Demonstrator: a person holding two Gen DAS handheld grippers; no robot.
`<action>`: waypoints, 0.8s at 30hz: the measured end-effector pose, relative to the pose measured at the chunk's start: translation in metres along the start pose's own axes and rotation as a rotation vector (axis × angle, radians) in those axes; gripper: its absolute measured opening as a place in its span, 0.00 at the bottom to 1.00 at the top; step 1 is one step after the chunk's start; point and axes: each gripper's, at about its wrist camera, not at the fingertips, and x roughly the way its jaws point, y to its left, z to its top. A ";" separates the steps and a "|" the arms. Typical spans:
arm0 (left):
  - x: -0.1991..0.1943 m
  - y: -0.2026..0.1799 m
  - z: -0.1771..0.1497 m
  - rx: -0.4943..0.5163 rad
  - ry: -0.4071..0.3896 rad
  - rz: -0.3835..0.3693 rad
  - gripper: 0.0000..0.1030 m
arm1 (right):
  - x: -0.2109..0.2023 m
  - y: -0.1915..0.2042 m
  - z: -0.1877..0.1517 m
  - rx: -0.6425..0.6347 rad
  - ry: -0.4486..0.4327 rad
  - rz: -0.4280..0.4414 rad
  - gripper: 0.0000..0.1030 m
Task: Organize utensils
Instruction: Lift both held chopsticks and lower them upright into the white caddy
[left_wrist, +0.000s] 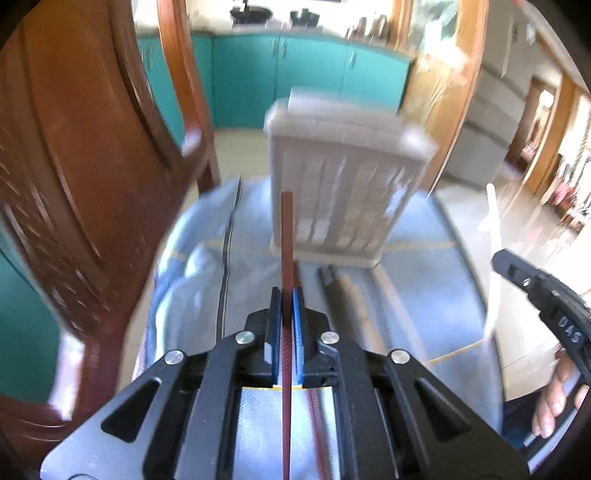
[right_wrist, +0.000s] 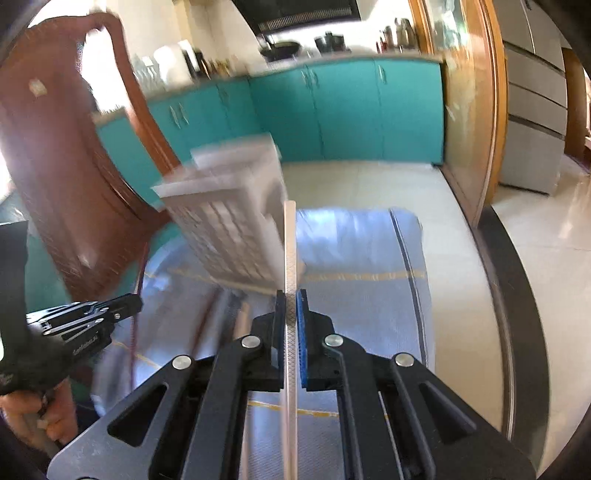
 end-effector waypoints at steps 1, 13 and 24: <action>-0.015 0.001 0.006 0.000 -0.033 -0.010 0.07 | -0.009 0.001 0.004 0.000 -0.019 0.012 0.06; -0.134 0.003 0.112 -0.030 -0.415 -0.080 0.07 | -0.071 0.012 0.132 0.063 -0.306 0.143 0.06; -0.066 0.031 0.150 -0.190 -0.402 -0.063 0.07 | -0.027 0.019 0.147 0.066 -0.443 0.042 0.06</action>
